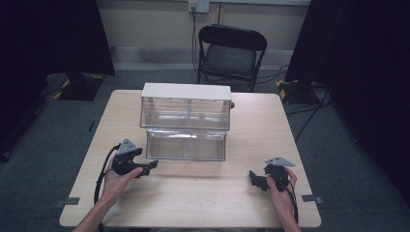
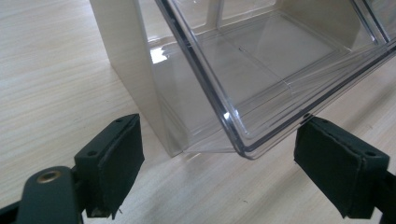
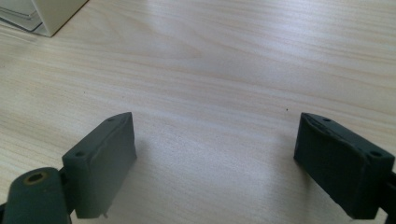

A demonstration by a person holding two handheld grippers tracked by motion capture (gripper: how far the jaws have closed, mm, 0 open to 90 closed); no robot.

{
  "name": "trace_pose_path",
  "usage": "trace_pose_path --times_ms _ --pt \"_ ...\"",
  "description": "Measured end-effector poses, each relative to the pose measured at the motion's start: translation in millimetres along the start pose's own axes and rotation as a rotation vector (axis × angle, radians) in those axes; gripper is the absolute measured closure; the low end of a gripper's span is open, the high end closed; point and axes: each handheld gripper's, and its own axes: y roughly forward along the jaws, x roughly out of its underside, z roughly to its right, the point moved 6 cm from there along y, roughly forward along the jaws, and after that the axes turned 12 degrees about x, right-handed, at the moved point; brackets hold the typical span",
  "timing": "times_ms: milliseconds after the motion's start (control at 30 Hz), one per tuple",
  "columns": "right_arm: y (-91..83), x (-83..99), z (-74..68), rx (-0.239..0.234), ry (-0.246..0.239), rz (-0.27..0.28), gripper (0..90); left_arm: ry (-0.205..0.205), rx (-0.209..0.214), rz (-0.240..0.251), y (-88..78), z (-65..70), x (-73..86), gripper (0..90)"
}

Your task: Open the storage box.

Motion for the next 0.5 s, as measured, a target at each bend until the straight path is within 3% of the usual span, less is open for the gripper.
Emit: trace_pose_path --times_ms 200,300,500 --pt "0.0 0.0 0.0 0.0 0.0 0.0 11.9 0.0 0.011 0.005 1.8 4.2 -1.7 15.6" --pt "0.0 0.0 0.0 0.0 0.0 0.0 11.9 0.022 0.0 -0.003 0.5 4.2 -2.3 16.0" --pt "0.0 0.0 0.0 0.0 0.0 0.0 11.9 0.014 -0.001 -0.001 -1.7 4.8 -1.2 17.8"
